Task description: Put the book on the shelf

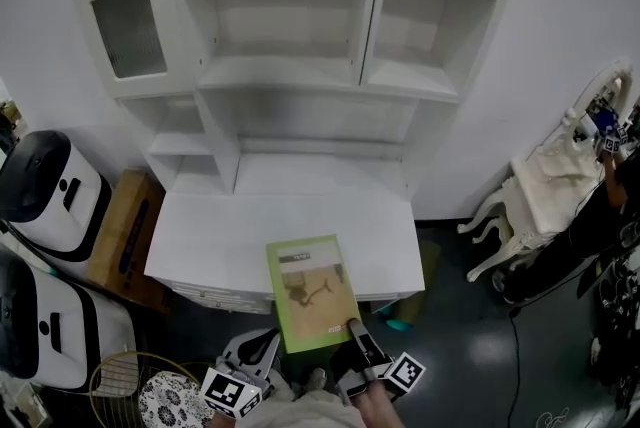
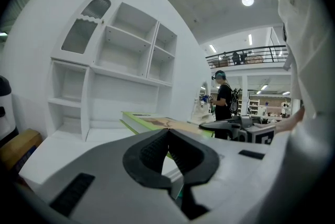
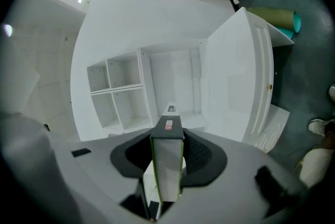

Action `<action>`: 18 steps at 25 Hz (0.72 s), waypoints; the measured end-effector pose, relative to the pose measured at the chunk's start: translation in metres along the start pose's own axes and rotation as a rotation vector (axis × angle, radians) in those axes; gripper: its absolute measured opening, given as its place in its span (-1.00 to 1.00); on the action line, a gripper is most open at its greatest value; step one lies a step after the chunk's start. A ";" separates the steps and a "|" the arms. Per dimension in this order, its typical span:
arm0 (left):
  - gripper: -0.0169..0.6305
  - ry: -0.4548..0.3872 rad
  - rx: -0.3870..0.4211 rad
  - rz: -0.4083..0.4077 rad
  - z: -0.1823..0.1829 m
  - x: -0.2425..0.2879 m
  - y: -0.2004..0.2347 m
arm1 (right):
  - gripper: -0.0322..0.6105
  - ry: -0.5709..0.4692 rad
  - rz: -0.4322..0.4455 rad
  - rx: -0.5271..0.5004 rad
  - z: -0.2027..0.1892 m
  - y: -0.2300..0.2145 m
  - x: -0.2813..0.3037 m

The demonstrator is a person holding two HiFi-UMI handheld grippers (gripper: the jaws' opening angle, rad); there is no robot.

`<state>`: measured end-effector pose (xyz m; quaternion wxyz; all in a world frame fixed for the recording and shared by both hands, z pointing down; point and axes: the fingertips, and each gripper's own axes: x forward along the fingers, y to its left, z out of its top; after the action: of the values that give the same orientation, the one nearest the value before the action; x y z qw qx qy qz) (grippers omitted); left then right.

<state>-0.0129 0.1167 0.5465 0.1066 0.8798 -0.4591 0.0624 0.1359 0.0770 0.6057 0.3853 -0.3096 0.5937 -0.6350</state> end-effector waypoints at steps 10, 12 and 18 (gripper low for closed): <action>-0.92 0.005 -0.003 0.003 -0.002 0.009 0.035 | -0.45 -0.001 -0.025 0.022 -0.005 -0.012 0.031; -0.92 -0.004 0.003 -0.010 0.002 0.015 0.045 | -0.45 -0.009 -0.024 0.019 -0.004 -0.012 0.042; -0.92 -0.016 0.017 -0.042 0.017 0.032 0.080 | -0.45 -0.019 -0.009 0.008 -0.007 -0.006 0.078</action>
<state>-0.0604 0.0426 0.5467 0.0969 0.8906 -0.4408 0.0569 0.0893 0.0137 0.6063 0.3893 -0.3165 0.5862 -0.6361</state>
